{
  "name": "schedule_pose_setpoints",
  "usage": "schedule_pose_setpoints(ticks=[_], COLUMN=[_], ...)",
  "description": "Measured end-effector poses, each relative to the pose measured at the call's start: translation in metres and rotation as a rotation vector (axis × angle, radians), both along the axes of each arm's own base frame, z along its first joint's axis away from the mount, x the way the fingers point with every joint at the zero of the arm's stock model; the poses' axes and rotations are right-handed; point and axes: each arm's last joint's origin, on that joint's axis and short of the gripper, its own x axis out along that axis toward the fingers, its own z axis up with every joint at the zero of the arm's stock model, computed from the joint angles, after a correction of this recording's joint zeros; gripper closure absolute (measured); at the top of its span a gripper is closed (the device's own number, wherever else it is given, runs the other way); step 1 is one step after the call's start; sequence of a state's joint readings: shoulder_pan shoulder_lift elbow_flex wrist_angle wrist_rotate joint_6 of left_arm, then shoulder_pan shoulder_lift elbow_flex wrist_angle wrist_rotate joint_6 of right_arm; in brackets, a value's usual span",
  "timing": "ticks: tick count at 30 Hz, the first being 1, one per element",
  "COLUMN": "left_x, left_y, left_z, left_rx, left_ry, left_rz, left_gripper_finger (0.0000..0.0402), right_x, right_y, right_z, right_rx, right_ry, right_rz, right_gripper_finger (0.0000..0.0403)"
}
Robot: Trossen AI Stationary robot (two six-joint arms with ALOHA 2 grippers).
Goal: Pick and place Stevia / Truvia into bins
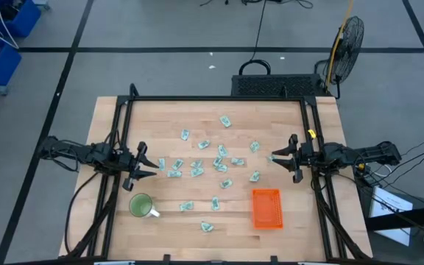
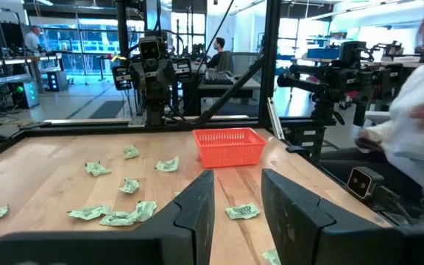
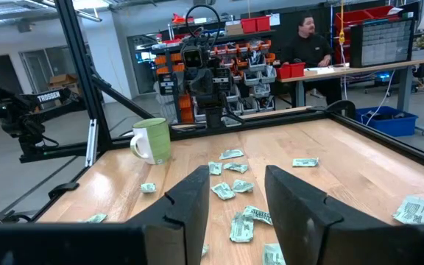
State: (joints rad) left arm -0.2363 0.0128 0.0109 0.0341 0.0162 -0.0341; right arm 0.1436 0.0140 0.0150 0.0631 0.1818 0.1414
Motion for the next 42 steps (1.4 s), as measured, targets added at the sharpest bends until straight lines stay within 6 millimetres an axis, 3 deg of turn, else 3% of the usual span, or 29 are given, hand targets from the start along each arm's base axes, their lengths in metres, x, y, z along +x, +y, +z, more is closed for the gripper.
schedule_pose_setpoints(ticks=[33,42], left_x=[0.0,-0.002], left_y=[0.0,0.0], left_z=[0.001,0.015], left_rx=[0.029,-0.13], left_ry=[-0.013,-0.125], left_rz=[0.001,-0.01], left_gripper_finger=[0.0282,0.0282], right_x=[0.0,0.0], right_y=[0.0,0.0], right_z=[0.0,0.0], right_rx=[0.0,0.0], right_ry=[0.0,0.0], right_rz=[0.0,0.0], right_gripper_finger=[0.0277,0.0277])
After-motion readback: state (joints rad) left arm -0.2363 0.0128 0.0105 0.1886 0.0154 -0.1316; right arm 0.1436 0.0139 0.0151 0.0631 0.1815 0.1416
